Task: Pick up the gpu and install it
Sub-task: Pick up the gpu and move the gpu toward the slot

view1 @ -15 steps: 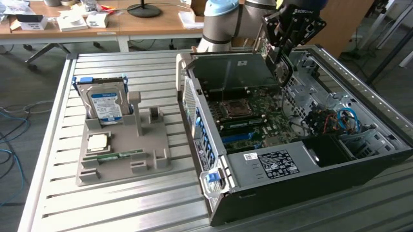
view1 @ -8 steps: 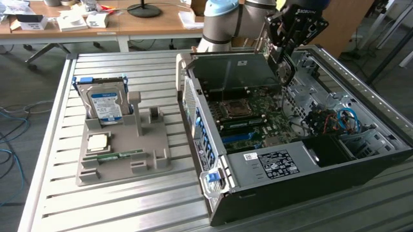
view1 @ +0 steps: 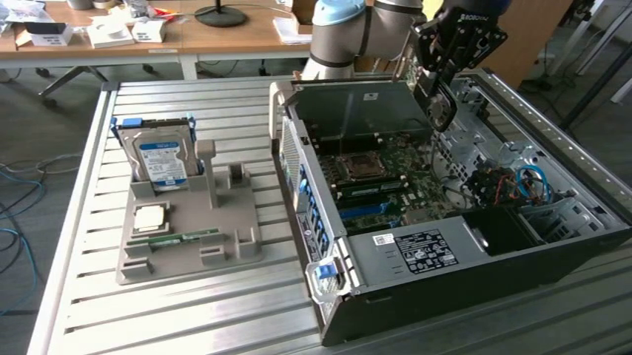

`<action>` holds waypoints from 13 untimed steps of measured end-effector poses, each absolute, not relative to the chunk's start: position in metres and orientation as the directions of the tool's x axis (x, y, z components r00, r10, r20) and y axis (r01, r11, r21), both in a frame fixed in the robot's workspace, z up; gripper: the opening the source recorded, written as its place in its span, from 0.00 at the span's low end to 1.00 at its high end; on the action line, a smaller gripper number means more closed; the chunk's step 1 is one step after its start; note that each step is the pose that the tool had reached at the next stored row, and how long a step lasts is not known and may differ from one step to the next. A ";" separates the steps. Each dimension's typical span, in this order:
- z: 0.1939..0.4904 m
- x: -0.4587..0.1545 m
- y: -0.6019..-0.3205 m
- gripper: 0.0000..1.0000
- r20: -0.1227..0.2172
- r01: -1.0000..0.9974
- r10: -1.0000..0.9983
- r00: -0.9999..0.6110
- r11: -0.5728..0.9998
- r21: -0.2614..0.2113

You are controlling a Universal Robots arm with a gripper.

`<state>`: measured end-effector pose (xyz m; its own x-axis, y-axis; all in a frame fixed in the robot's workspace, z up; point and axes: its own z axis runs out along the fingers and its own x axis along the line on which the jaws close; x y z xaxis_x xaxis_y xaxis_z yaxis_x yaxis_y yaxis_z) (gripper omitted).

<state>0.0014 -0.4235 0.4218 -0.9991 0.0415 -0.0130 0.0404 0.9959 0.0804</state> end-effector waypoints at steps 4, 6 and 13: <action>0.422 0.002 -0.423 0.26 -0.013 0.040 0.042 -0.999 0.996 0.080; 0.422 0.005 -0.423 0.26 -0.013 0.040 0.042 -0.999 0.996 0.080; 0.422 0.013 -0.423 0.26 -0.013 0.040 0.042 -0.999 0.996 0.080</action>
